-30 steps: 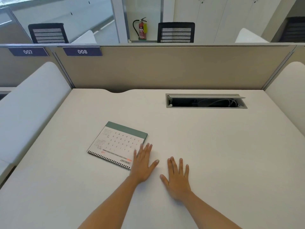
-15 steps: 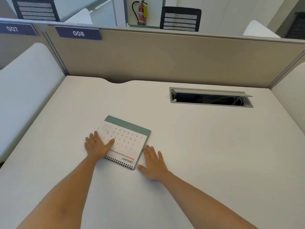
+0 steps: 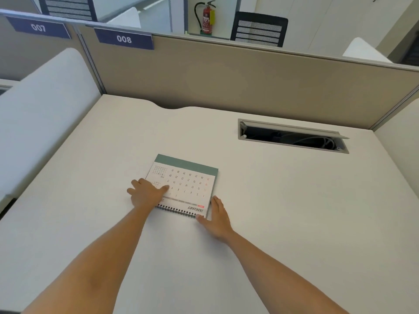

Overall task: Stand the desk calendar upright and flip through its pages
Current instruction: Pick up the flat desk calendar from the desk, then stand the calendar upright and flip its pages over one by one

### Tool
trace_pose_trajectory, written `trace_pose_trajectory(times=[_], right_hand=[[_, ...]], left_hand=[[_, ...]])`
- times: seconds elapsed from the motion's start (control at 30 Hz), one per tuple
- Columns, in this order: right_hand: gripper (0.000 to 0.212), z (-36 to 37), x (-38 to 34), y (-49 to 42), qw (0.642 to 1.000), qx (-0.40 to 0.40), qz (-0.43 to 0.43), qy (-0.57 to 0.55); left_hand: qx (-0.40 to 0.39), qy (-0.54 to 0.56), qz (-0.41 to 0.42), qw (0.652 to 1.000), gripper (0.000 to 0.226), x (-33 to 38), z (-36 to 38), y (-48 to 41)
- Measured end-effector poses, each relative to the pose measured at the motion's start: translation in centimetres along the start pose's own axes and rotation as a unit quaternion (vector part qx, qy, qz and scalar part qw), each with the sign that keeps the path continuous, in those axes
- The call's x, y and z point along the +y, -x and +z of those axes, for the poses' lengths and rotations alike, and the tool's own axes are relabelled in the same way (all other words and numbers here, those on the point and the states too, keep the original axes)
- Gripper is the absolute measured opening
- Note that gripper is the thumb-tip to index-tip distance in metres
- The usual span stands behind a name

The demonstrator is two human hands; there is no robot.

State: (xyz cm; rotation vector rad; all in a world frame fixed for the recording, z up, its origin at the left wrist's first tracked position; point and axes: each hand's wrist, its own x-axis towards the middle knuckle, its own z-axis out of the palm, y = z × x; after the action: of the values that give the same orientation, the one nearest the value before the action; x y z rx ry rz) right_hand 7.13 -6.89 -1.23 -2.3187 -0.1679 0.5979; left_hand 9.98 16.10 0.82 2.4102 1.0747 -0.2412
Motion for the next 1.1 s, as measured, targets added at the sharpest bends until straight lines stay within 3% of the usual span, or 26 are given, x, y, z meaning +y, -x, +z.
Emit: trace_pose_trajectory(times=[0.17,0.33,0.43,0.47,0.57,0.7,0.73,0.9,1.1], right_hand=[[0.091,-1.9,1.3,1.7,0.981,0.047,0.062,-0.179],[0.062,-4.3,2.4,2.3,0.936,0.075,0.046,-0.341],[0.058,-6.3,2.0,2.7,0.913,0.086,0.037,-0.398],[0.055,-6.9,1.8,2.8,0.908,0.097,0.033,-0.407],[0.046,-8.7,0.7,2.8,0.896,0.137,0.029,-0.422],[0.097,-10.5,-0.3,2.4,0.903,0.181,0.021,-0.39],[0.099,-10.9,-0.5,2.4,0.909,0.191,0.02,-0.37],[0.066,-12.7,-0.6,1.7,0.934,0.273,0.026,-0.23],[0.026,-13.3,0.0,1.8,0.941,0.234,-0.022,-0.242]], left_hand=[[-0.031,0.068,-0.011,0.997,0.065,1.1,1.0,2.5],[-0.034,0.178,0.0,0.983,0.054,0.3,1.2,3.2],[-0.046,0.244,0.023,0.968,0.019,1.3,-0.4,4.6],[-0.051,0.268,0.033,0.961,0.019,1.9,-0.9,5.1],[-0.075,0.373,0.016,0.925,0.033,3.7,-2.4,6.0],[-0.061,0.477,0.019,0.876,0.038,6.2,-4.3,8.1],[-0.049,0.488,0.026,0.871,0.037,6.7,-4.6,8.8],[-0.086,0.49,0.083,0.864,0.055,6.5,-4.2,8.8],[-0.11,0.487,0.13,0.857,0.05,6.7,-4.1,9.5]])
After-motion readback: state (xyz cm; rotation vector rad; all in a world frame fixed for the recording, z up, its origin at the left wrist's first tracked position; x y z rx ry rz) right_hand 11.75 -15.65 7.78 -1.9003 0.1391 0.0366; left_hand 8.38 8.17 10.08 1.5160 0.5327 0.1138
